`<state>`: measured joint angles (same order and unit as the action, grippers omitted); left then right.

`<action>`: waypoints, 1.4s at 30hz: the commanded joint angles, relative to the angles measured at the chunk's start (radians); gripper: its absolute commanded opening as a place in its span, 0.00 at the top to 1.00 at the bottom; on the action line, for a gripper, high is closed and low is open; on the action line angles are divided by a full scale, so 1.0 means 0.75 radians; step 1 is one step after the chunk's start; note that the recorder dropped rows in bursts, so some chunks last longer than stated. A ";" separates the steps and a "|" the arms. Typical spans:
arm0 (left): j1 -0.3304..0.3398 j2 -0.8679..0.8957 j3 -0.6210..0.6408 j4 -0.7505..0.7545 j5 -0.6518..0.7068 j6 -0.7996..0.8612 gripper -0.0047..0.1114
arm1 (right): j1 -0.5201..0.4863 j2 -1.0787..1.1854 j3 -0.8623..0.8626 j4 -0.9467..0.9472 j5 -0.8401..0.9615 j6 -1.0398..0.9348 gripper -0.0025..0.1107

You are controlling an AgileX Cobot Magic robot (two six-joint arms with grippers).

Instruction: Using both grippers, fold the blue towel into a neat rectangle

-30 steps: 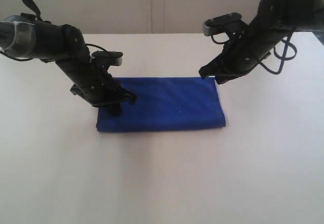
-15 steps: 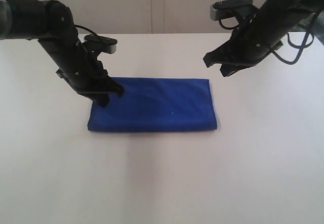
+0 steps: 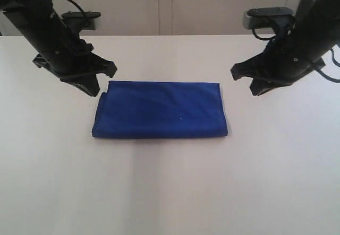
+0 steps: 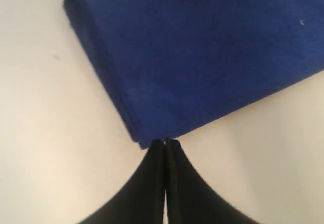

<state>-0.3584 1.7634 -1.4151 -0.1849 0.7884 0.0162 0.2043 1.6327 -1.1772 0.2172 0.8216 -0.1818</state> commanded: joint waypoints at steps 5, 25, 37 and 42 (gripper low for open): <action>0.246 -0.100 0.061 -0.002 0.172 -0.022 0.96 | -0.255 -0.204 0.176 0.025 -0.032 0.015 0.98; 0.313 -0.848 0.708 0.021 -0.237 -0.006 0.96 | -0.316 -1.213 0.516 0.011 -0.115 0.040 0.98; 0.313 -1.195 1.012 0.021 -0.683 0.075 0.96 | -0.316 -1.701 0.749 -0.136 -0.344 0.036 0.98; 0.313 -1.203 1.041 0.021 -0.660 0.079 0.96 | -0.316 -1.710 0.797 -0.145 -0.412 0.036 0.98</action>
<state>-0.1273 0.8694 -0.6460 -0.1648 0.2779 0.0675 -0.0288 0.3557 -0.5925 0.1224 0.5474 -0.1487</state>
